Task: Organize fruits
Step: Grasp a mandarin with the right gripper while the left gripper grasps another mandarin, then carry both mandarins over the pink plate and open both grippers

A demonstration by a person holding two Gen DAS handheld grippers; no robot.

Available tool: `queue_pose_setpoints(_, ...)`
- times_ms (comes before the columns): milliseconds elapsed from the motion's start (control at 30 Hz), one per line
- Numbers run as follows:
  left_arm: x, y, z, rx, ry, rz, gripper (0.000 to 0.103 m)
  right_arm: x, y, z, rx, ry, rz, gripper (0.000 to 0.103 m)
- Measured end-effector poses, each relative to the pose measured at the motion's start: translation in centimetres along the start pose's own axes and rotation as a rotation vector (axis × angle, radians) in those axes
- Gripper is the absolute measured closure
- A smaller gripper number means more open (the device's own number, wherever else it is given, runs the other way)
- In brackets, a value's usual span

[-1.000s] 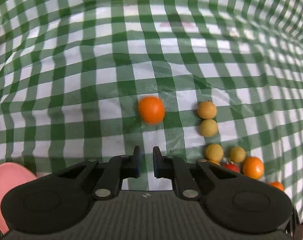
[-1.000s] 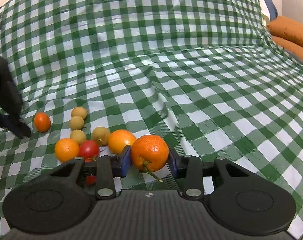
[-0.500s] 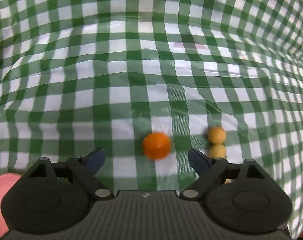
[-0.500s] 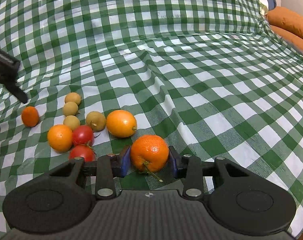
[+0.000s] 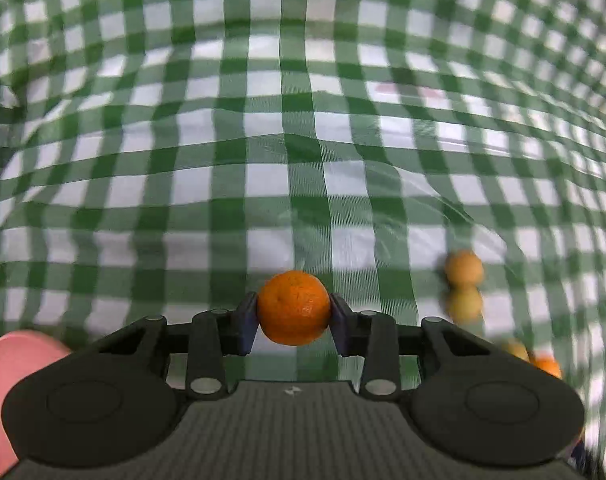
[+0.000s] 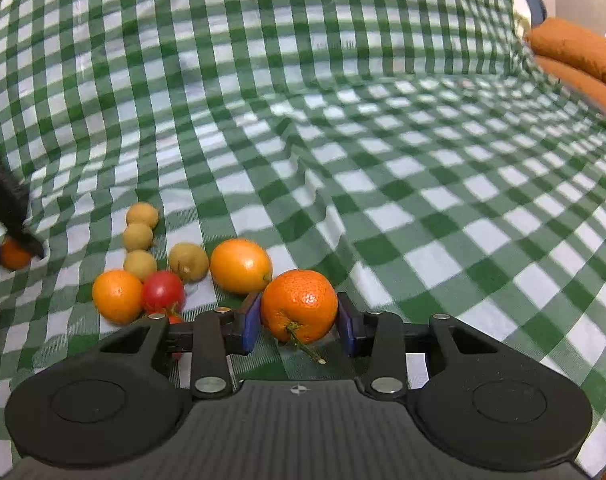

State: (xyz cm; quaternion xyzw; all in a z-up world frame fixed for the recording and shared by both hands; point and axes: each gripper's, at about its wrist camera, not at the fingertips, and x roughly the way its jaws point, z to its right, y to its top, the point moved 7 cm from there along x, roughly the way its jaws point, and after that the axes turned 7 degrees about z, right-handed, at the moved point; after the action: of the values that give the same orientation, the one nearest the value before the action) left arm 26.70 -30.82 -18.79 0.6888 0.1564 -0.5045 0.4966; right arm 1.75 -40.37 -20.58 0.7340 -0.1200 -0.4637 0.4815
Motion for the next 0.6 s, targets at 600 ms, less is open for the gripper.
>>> queue_pose_setpoints(600,-24.0,-20.3,-17.4,-0.116,0.129,0.122,0.062,-21.4,0.1,-6.8,-0.193,0.379,0.044,0.063)
